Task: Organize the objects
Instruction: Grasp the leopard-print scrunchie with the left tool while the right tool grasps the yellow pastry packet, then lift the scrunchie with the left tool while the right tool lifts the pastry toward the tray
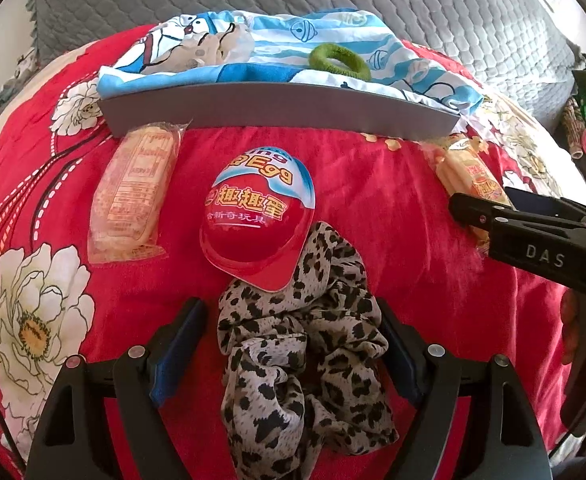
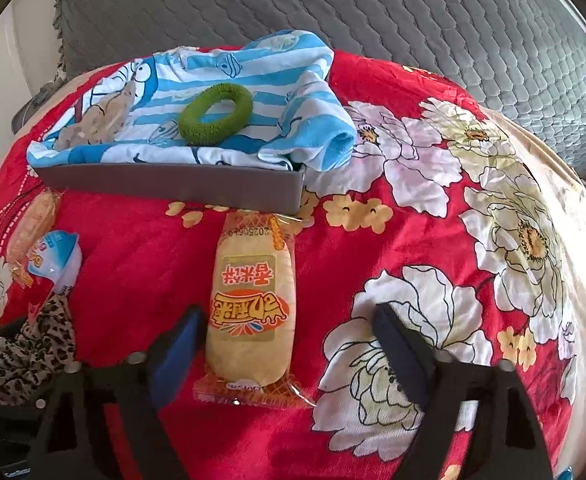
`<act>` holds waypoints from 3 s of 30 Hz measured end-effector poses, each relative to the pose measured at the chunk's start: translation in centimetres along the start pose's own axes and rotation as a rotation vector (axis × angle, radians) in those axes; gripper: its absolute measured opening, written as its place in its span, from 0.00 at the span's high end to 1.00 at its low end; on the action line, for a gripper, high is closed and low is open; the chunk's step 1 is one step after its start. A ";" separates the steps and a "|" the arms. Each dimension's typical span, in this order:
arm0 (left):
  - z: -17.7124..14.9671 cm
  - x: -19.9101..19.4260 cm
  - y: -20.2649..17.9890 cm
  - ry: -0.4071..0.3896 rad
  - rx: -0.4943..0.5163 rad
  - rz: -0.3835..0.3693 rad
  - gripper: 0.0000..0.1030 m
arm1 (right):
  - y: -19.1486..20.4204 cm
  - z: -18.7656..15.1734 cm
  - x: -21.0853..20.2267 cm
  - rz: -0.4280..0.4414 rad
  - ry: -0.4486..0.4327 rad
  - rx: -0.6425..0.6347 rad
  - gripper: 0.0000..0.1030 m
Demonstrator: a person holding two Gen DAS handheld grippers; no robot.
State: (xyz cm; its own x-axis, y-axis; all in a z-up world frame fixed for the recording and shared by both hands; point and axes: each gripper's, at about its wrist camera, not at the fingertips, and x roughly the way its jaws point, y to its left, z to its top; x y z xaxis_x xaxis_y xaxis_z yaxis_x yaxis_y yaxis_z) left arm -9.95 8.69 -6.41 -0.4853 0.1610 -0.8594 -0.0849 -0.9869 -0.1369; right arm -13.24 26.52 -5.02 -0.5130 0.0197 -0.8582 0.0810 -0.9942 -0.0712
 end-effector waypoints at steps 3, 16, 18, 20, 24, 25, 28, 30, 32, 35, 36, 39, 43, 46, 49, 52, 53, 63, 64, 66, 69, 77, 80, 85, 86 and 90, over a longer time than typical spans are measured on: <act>-0.1 -0.1 0.0 -0.001 0.001 -0.001 0.20 | 0.2 0.0 0.2 0.005 0.001 -0.011 0.32; -0.3 -0.8 0.1 0.015 0.020 -0.036 0.55 | 0.9 0.0 -0.1 0.079 0.019 -0.044 0.61; -0.2 -0.9 0.2 0.017 0.018 -0.041 0.60 | 1.1 -0.1 -0.1 0.085 0.025 -0.049 0.62; -0.2 -1.0 0.2 0.015 0.018 -0.043 0.65 | 1.2 -0.1 -0.2 0.096 0.030 -0.052 0.62; -0.2 -1.2 0.2 0.010 0.023 -0.048 0.76 | 1.6 -0.2 -0.4 0.106 0.043 -0.065 0.62; -0.2 -1.2 0.2 0.009 0.025 -0.047 0.77 | 1.7 -0.2 -0.5 0.109 0.045 -0.070 0.62; -0.2 -1.4 0.2 0.008 0.027 -0.048 0.81 | 2.0 -0.3 -0.8 0.121 0.056 -0.079 0.62; -0.3 -1.5 0.3 0.008 0.027 -0.048 0.83 | 2.2 -0.4 -0.9 0.128 0.063 -0.083 0.62; -0.3 -1.5 0.3 0.008 0.027 -0.047 0.85 | 2.3 -0.4 -1.1 0.130 0.069 -0.088 0.62; -0.4 -2.0 0.4 0.005 0.026 -0.047 0.87 | 2.3 -0.4 -1.4 0.133 0.079 -0.089 0.62; -0.4 -2.3 0.4 0.004 0.027 -0.049 0.87 | 2.3 -0.4 -1.5 0.136 0.078 -0.089 0.62; -0.5 -3.1 0.4 -0.008 0.031 -0.047 0.88 | 2.1 -0.2 -2.1 0.139 0.073 -0.085 0.62; -0.5 -4.4 0.5 -0.028 0.032 -0.042 0.88 | 2.0 0.0 -3.4 0.148 0.051 -0.083 0.62; -0.4 -5.5 0.5 -0.054 0.040 -0.034 0.89 | 2.1 0.2 -4.3 0.154 0.033 -0.081 0.62; -0.2 -6.7 0.6 -0.076 0.038 -0.027 0.89 | 2.2 0.5 -5.4 0.161 0.009 -0.082 0.62; 0.0 -7.8 0.7 -0.098 0.035 -0.022 0.89 | 2.3 0.7 -6.3 0.165 -0.011 -0.084 0.62; 0.1 -8.1 0.7 -0.105 0.036 -0.019 0.89 | 2.3 0.7 -6.6 0.169 -0.019 -0.084 0.62; 1.5 -12.0 1.2 -0.204 0.011 0.003 0.89 | 3.1 1.6 -10.5 0.202 -0.117 -0.096 0.62; 1.6 -12.5 1.2 -0.218 0.015 0.010 0.89 | 3.2 1.7 -10.9 0.205 -0.127 -0.098 0.62; 1.9 -13.6 1.2 -0.253 0.021 0.025 0.89 | 3.3 1.8 -11.5 0.211 -0.145 -0.103 0.62; 2.5 -15.1 0.9 -0.301 0.042 0.060 0.89 | 3.6 1.9 -12.2 0.221 -0.165 -0.107 0.62; 3.8 -18.0 0.8 -0.366 0.041 0.076 0.89 | 4.4 2.2 -14.4 0.236 -0.223 -0.129 0.62; 4.2 -18.7 0.7 -0.376 0.035 0.074 0.89 | 4.5 2.2 -15.1 0.235 -0.244 -0.126 0.62; 4.3 -19.2 0.3 -0.385 0.035 0.079 0.89 | 4.7 2.4 -16.2 0.227 -0.281 -0.115 0.62; 4.3 -19.3 0.2 -0.387 0.036 0.080 0.89 | 4.6 2.4 -16.4 0.229 -0.288 -0.115 0.62; 4.6 -19.3 0.0 -0.392 0.037 0.078 0.88 | 4.7 2.6 -17.3 0.237 -0.328 -0.110 0.62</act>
State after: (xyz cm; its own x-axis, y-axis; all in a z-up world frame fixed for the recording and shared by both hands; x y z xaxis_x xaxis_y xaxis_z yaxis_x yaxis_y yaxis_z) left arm -4.59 5.63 12.42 -0.7858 0.0832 -0.6128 -0.0627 -0.9965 -0.0549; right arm -6.19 21.20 10.82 -0.7128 -0.2610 -0.6510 0.3114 -0.9495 0.0397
